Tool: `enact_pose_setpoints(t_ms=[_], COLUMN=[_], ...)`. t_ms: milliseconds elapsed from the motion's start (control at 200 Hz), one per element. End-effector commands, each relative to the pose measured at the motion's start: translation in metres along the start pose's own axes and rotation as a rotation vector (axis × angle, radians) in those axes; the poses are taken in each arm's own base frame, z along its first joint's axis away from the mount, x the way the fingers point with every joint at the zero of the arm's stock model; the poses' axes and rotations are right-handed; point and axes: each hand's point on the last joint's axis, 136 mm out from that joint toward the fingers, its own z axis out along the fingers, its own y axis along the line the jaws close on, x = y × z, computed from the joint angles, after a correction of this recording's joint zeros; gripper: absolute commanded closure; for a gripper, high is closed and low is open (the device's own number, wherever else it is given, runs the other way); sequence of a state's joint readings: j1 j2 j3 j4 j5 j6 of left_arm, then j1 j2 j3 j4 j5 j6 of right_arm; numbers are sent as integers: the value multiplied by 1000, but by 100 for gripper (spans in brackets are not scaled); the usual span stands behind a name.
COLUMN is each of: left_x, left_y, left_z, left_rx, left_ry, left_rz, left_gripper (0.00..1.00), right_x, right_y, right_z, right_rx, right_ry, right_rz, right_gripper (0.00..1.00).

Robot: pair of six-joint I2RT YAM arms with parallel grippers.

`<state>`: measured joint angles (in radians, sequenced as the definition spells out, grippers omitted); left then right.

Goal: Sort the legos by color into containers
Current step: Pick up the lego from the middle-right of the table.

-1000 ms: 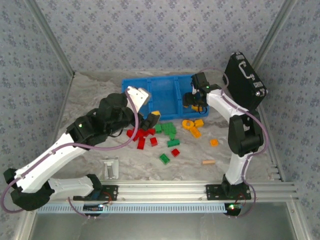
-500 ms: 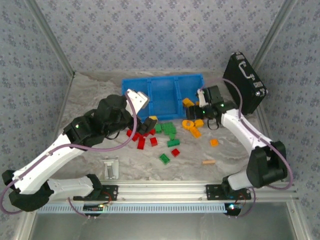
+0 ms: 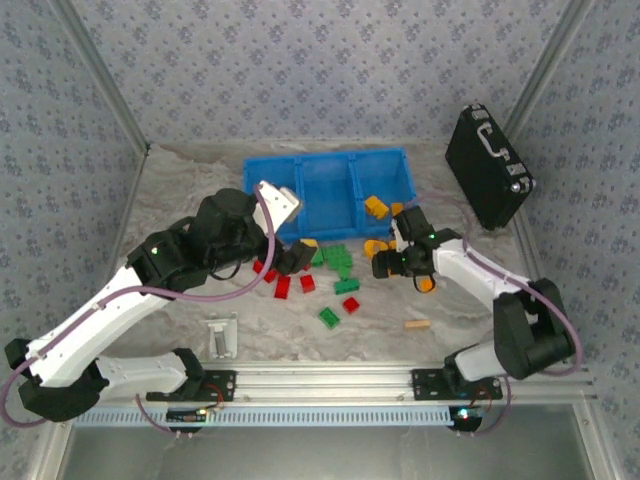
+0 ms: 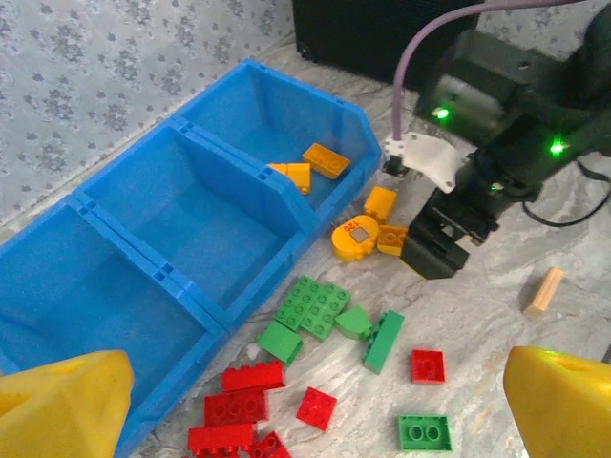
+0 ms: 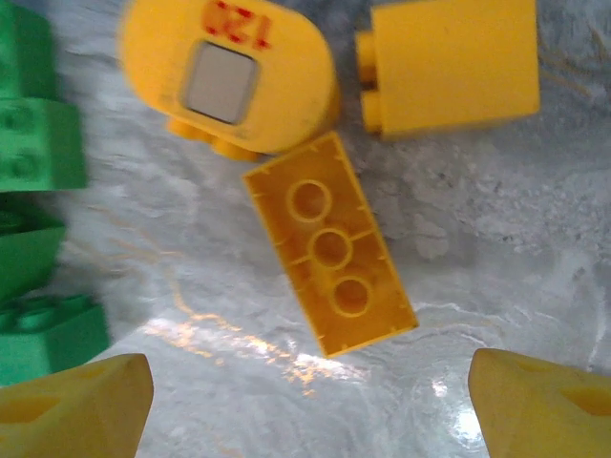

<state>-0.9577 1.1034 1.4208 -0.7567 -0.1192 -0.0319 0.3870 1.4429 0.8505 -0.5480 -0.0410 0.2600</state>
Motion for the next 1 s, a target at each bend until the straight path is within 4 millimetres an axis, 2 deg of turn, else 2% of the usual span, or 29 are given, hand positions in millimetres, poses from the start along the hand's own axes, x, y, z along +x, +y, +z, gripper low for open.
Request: enact_pose_setpoints(t_ms=[0, 200, 340, 515, 640, 840, 995], left_x=[-7, -5, -4, -4, -4, -5, -6], left_y=[-8, -5, -4, -3, -2, -2, -2], left_z=[-8, -11, -11, -9, -8, -6, -4], left_rx=[45, 28, 25, 12, 9, 6, 6], left_ry=[-6, -6, 10, 28, 31, 31, 31], left_rz=[-21, -40, -31, -21, -22, -22, -18], left_gripper=[0, 0, 0, 0, 0, 0, 0], right_x=[-9, -25, -32, -30, -28, -24, -34], right_y=[-8, 1, 9, 14, 15, 17, 26], right_z=[12, 28, 37, 51, 54, 45, 13], right_rx=[73, 95, 101, 99, 102, 108, 67], right_ry=[10, 24, 35, 67, 77, 72, -4], right_rz=[33, 11, -5, -12, -16, -29, -28], right_gripper=[13, 15, 22, 38, 57, 68, 71])
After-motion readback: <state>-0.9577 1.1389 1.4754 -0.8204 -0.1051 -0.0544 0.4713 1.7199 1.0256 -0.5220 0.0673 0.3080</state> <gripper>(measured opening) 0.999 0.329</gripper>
